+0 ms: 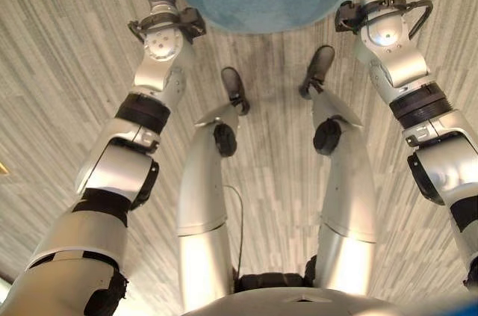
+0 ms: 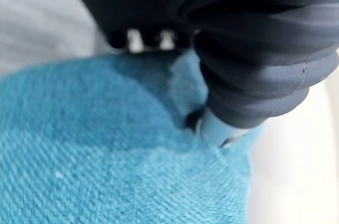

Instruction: Pick up all the scattered cushions and arrange them neatly on the sofa.

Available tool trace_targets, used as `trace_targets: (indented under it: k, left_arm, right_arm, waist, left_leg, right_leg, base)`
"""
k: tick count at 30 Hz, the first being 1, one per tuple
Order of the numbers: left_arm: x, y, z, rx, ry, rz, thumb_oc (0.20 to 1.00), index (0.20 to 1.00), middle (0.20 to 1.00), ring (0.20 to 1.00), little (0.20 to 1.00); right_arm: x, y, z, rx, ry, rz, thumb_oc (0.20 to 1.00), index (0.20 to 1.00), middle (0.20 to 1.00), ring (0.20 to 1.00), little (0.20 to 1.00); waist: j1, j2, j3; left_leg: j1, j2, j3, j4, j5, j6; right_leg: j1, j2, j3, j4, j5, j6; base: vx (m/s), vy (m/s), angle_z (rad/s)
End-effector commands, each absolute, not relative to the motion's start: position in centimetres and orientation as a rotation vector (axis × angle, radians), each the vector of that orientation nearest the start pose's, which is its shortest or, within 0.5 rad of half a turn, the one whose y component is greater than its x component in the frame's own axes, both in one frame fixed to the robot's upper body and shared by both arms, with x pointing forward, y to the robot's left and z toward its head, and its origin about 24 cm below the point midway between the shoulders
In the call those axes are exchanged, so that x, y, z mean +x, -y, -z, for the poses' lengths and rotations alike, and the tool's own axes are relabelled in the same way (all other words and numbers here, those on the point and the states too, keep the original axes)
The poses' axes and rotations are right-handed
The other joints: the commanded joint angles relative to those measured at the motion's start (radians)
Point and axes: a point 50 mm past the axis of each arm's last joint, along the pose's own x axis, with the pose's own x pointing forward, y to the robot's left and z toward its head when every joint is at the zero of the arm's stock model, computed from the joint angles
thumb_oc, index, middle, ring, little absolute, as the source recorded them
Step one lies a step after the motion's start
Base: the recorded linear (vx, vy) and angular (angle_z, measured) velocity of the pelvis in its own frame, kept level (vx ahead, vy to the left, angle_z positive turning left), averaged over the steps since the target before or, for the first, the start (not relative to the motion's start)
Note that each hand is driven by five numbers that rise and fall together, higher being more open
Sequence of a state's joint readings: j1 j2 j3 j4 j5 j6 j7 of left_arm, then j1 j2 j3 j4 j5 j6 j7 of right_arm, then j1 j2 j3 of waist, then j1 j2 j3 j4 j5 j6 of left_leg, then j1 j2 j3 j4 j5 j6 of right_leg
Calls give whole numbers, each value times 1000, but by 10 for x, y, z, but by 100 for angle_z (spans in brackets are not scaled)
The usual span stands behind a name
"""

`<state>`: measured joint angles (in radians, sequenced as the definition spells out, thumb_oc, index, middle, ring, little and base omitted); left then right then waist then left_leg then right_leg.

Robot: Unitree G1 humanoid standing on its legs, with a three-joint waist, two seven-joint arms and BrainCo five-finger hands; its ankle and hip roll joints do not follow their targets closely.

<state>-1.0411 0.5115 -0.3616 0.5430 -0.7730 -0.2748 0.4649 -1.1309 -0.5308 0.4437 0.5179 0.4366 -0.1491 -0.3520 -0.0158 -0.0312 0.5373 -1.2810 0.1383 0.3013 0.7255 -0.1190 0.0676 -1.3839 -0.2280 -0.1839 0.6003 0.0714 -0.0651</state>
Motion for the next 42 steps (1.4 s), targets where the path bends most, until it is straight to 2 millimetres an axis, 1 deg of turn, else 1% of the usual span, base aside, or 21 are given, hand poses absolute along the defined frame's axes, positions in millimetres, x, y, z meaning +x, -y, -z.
trace_targets:
  k: [1, 4, 8, 10, 12, 13, 14, 15, 17, 18, 21, 22, 27, 30, 31, 32, 34, 36, 37, 40, 42]
  left_arm:
    - [359, -134, -281, -330, 747, 36, 200, 200, 200, 200, 200]
    - [350, -134, -266, -310, 745, 53, 200, 200, 200, 200, 200]
    - [337, -137, -238, -320, 711, 66, 200, 200, 200, 200, 200]
    - [334, -140, -230, -296, 701, 60, 200, 200, 200, 200, 200]
    - [325, -143, -205, -294, 650, 66, 200, 200, 200, 200, 200]
    - [325, -143, -204, -294, 647, 65, 200, 200, 200, 200, 200]
    - [319, -146, -188, -308, 604, 70, 200, 200, 200, 200, 200]
    - [319, -146, -186, -308, 599, 70, 200, 200, 200, 200, 200]
    - [313, -145, -173, -315, 565, 84, 200, 200, 200, 200, 200]
    - [307, -145, -156, -325, 515, 90, 200, 200, 200, 200, 200]
    - [300, -146, -140, -342, 462, 87, 200, 200, 200, 200, 200]
    - [297, -146, -134, -347, 444, 88, 200, 200, 200, 200, 200]
    - [285, -157, -116, -330, 394, 65, 200, 200, 200, 200, 200]
    - [281, -161, -109, -342, 370, 52, 200, 200, 200, 200, 200]
    - [278, -163, -104, -360, 348, 42, 200, 200, 200, 200, 200]
    - [278, -163, -104, -360, 348, 42, 200, 200, 200, 200, 200]
    - [275, -165, -95, -368, 308, 26, 200, 200, 200, 200, 200]
    - [275, -169, -94, -350, 300, 8, 200, 200, 200, 200, 200]
    - [271, -170, -90, -336, 283, 6, 200, 200, 200, 200, 200]
    - [269, -172, -88, -340, 272, -9, 200, 200, 200, 200, 200]
    - [267, -170, -89, -358, 274, -14, 200, 200, 200, 200, 200]
  right_arm:
    - [346, 85, -301, -198, 885, -266, 200, 200, 200, 200, 200]
    - [342, 95, -282, -167, 858, -258, 200, 200, 200, 200, 200]
    - [329, 99, -259, -118, 839, -283, 200, 200, 200, 200, 200]
    - [327, 101, -251, -104, 826, -288, 200, 200, 200, 200, 200]
    - [319, 105, -230, -94, 780, -306, 200, 200, 200, 200, 200]
    - [318, 105, -228, -94, 777, -307, 200, 200, 200, 200, 200]
    - [314, 107, -214, -85, 738, -314, 200, 200, 200, 200, 200]
    - [313, 107, -212, -85, 734, -315, 200, 200, 200, 200, 200]
    - [309, 109, -194, -49, 673, -325, 200, 200, 200, 200, 200]
    - [306, 107, -174, -27, 603, -339, 200, 200, 200, 200, 200]
    - [301, 108, -154, -14, 537, -338, 200, 200, 200, 200, 200]
    - [299, 110, -148, -20, 516, -332, 200, 200, 200, 200, 200]
    - [294, 118, -131, -35, 460, -303, 200, 200, 200, 200, 200]
    - [292, 123, -131, -57, 460, -284, 200, 200, 200, 200, 200]
    - [291, 128, -131, -75, 460, -265, 200, 200, 200, 200, 200]
    - [291, 128, -131, -75, 459, -265, 200, 200, 200, 200, 200]
    - [290, 134, -130, -93, 455, -242, 200, 200, 200, 200, 200]
    - [289, 137, -129, -90, 448, -237, 200, 200, 200, 200, 200]
    - [288, 136, -123, -67, 424, -233, 200, 200, 200, 200, 200]
    - [288, 135, -117, -43, 397, -229, 200, 200, 200, 200, 200]
    - [288, 129, -115, -9, 382, -242, 200, 200, 200, 200, 200]
  waist:
    - [-20, 78, -142]
    - [-20, 76, -152]
    - [-22, 70, -174]
    - [-19, 70, -177]
    - [-12, 67, -203]
    - [-12, 68, -201]
    - [-9, 67, -216]
    - [-9, 68, -211]
    - [-5, 68, -225]
    - [2, 66, -240]
    - [8, 64, -251]
    - [11, 63, -248]
    - [4, 51, -267]
    - [1, 43, -271]
    - [3, 35, -283]
    - [2, 36, -281]
    - [1, 33, -304]
    - [8, 31, -316]
    - [30, 25, -324]
    - [38, 14, -329]
    - [45, 9, -324]
  left_leg:
    - [-15, -17, -150, -211, 114, -87]
    - [58, -15, -155, -264, 127, -98]
    - [186, -4, -156, -333, 141, -118]
    - [228, -1, -159, -353, 149, -124]
    - [344, 0, -161, -407, 161, -139]
    - [352, 1, -161, -411, 163, -139]
    - [434, 0, -160, -453, 169, -149]
    - [448, 1, -161, -462, 172, -150]
    - [544, 1, -162, -499, 184, -157]
    - [647, 3, -160, -541, 195, -166]
    - [801, 2, -156, -592, 205, -175]
    - [837, 4, -145, -603, 230, -169]
    - [966, 14, -123, -563, 203, -192]
    - [990, 25, -91, -518, 185, -200]
    - [1010, 38, -52, -505, 185, -202]
    - [1012, 39, -52, -505, 185, -202]
    - [1043, 63, 24, -536, 213, -188]
    - [1074, 62, 37, -546, 184, -186]
    - [1100, 16, 6, -568, 175, -149]
    - [1138, -21, -1, -592, 146, -118]
    - [1170, -63, 3, -607, 114, -81]
  right_leg:
    - [22, 14, 7, 134, -152, 159]
    - [97, 16, -7, 89, -148, 158]
    - [230, 21, -30, 21, -140, 153]
    - [276, 20, -38, -1, -139, 151]
    - [386, 17, -61, -49, -146, 146]
    - [395, 18, -63, -53, -145, 146]
    - [468, 23, -77, -87, -146, 144]
    - [483, 25, -80, -95, -144, 144]
    - [581, 29, -99, -138, -143, 140]
    - [683, 34, -123, -180, -144, 137]
    - [847, 50, -151, -241, -147, 133]
    - [890, 55, -174, -267, -122, 119]
    - [1094, 81, -196, -353, -133, 106]
    - [1159, 83, -216, -384, -136, 100]
    - [1205, 79, -243, -407, -139, 100]
    - [1208, 80, -244, -409, -138, 100]
    - [1256, 77, -265, -423, -136, 105]
    - [1275, 75, -260, -401, -151, 119]
    - [1292, 60, -262, -397, -130, 123]
    - [1300, 38, -233, -347, -127, 149]
    - [1278, -5, -204, -228, -78, 194]
  base:
    - [-48, -38, 4]
    - [-41, -54, 5]
    - [-30, -52, -2]
    - [0, -68, 5]
    - [39, -81, 6]
    - [37, -50, 9]
    - [15, -26, 9]
    - [41, -41, 10]
    - [73, -46, 12]
    - [115, -71, 7]
    - [64, -39, 18]
    - [-4, -23, 30]
    - [37, -44, 26]
    - [36, -14, 20]
    - [30, 9, 24]
    - [92, 61, 26]
    - [145, 105, 30]
    - [169, 186, 34]
    - [115, 264, 15]
    - [132, 281, 4]
    - [92, 364, -1]
